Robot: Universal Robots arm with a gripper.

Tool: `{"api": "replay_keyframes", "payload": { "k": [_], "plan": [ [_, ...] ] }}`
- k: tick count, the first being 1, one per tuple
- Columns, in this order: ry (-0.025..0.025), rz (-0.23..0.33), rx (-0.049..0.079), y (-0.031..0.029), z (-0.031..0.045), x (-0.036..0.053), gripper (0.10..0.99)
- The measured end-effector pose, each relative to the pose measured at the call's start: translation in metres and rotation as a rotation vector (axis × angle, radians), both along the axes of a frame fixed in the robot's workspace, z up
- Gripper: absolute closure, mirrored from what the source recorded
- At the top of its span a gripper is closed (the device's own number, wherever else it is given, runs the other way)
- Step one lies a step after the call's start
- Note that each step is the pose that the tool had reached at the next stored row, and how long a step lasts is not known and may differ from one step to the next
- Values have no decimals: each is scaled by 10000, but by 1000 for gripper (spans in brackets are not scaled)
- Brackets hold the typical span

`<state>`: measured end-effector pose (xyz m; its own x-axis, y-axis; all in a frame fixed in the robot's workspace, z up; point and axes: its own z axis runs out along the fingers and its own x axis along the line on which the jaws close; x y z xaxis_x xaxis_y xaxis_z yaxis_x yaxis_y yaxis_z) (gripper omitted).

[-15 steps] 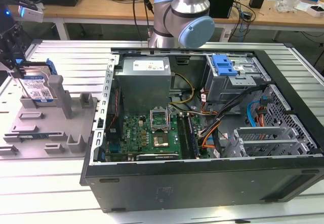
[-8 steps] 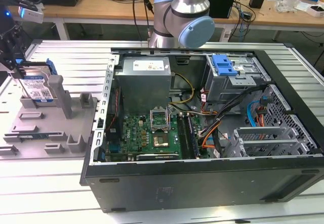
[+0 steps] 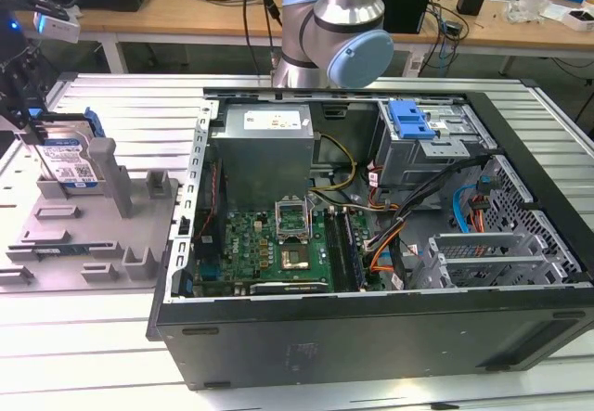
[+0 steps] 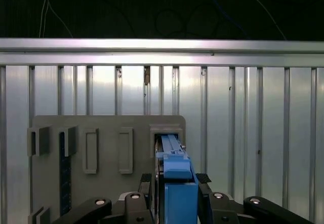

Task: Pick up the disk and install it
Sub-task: 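Pick up the disk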

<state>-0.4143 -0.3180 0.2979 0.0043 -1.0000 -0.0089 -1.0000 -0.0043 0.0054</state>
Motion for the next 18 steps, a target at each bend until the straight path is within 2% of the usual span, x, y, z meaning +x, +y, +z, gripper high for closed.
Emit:
{"api": "replay_keyframes", "payload": {
  "k": [4, 5, 18],
  "plan": [
    [0, 0, 0, -6, -3, 0, 647],
    [0, 0, 0, -8, -4, 0, 718],
    [-2, 0, 0, -17, -3, 0, 718]
  ]
}}
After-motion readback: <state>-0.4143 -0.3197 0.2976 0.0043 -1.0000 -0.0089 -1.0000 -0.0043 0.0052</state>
